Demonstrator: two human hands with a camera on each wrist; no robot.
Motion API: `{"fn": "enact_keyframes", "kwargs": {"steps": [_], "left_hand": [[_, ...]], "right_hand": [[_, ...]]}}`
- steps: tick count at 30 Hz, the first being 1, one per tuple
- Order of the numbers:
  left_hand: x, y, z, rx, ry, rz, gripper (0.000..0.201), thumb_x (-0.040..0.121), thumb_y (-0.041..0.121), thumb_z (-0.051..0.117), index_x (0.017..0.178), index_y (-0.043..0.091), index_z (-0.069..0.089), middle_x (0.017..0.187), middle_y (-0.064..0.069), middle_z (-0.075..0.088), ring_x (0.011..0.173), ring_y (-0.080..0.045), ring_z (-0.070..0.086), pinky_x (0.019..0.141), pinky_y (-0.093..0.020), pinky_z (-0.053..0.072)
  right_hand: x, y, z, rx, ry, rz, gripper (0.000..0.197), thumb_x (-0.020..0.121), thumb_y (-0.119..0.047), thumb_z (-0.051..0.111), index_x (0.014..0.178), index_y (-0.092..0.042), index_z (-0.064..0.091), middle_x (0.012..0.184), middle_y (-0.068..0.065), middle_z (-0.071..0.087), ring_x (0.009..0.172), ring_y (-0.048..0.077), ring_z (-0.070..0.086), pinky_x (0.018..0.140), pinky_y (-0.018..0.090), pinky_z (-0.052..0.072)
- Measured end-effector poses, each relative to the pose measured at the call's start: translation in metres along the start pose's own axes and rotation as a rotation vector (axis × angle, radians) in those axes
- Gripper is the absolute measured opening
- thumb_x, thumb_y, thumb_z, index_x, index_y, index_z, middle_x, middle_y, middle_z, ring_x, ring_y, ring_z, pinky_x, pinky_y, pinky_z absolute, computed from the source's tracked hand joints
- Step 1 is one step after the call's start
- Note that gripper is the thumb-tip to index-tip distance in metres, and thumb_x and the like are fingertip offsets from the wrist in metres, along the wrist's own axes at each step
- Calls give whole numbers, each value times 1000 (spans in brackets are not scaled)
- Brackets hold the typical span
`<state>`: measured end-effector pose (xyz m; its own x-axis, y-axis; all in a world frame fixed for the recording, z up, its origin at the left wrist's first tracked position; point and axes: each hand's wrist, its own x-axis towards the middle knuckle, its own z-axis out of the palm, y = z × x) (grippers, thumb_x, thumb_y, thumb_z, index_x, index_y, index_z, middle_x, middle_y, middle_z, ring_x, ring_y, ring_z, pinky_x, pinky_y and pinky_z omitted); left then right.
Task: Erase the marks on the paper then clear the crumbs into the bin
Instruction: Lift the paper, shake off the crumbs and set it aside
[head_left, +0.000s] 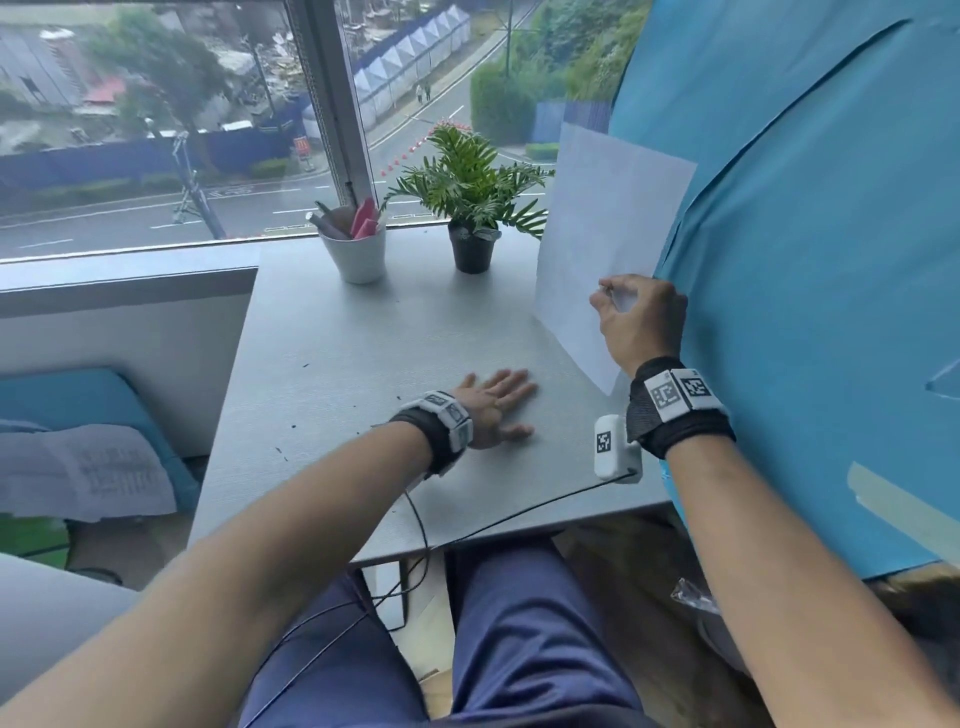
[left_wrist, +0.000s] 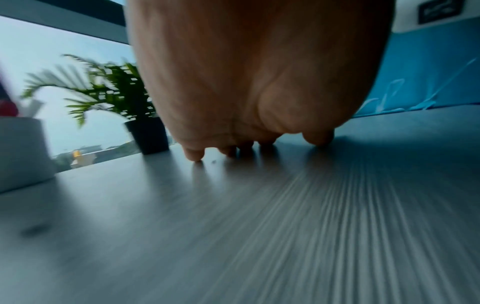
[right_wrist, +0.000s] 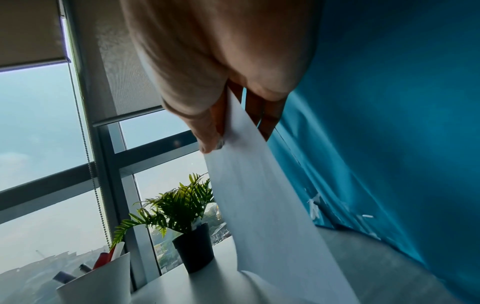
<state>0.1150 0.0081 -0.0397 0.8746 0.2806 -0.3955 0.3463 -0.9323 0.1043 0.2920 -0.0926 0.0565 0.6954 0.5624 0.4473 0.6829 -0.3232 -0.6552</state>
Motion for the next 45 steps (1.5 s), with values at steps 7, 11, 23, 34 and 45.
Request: {"fn": "enact_keyframes", "kwargs": {"steps": [7,11,23,34,45], "left_hand": [[-36,-18,-13,103,7,-535,95,93,70,26,155,3,2,162,-16,-3,150,-31,-3,119,-54,-5],[-6,2,-22,36,39,-140,87,95,63,35,156,13,-1,163,-6,-9,150,-24,-7,121,-50,0],[-17,-48,1,-134,2,-197,84,96,67,25,156,20,-9,162,3,-16,150,-15,-10,121,-50,1],[-85,-80,11,-12,8,-440,84,96,65,25,156,12,0,164,-5,-3,151,-22,-4,121,-48,-4],[-50,-18,22,-55,-31,-25,79,97,66,22,154,26,-14,160,2,-23,147,-18,-19,120,-43,-8]], "right_hand": [[-7,-11,4,45,-27,-9,22,84,-25,72,101,-13,76,103,4,75,91,18,69,83,15,42],[-4,-24,-2,141,7,-74,22,82,-26,73,101,-15,76,101,1,75,90,15,69,92,31,53],[1,-4,6,-29,-228,165,10,77,-16,72,84,-11,77,87,7,75,85,22,70,87,31,55],[0,3,32,-567,-434,164,22,83,-1,60,105,-2,62,112,20,63,105,38,61,82,40,53],[-47,-11,70,-480,-741,-30,14,78,-6,65,83,-18,71,113,12,65,101,28,63,90,31,52]]}}
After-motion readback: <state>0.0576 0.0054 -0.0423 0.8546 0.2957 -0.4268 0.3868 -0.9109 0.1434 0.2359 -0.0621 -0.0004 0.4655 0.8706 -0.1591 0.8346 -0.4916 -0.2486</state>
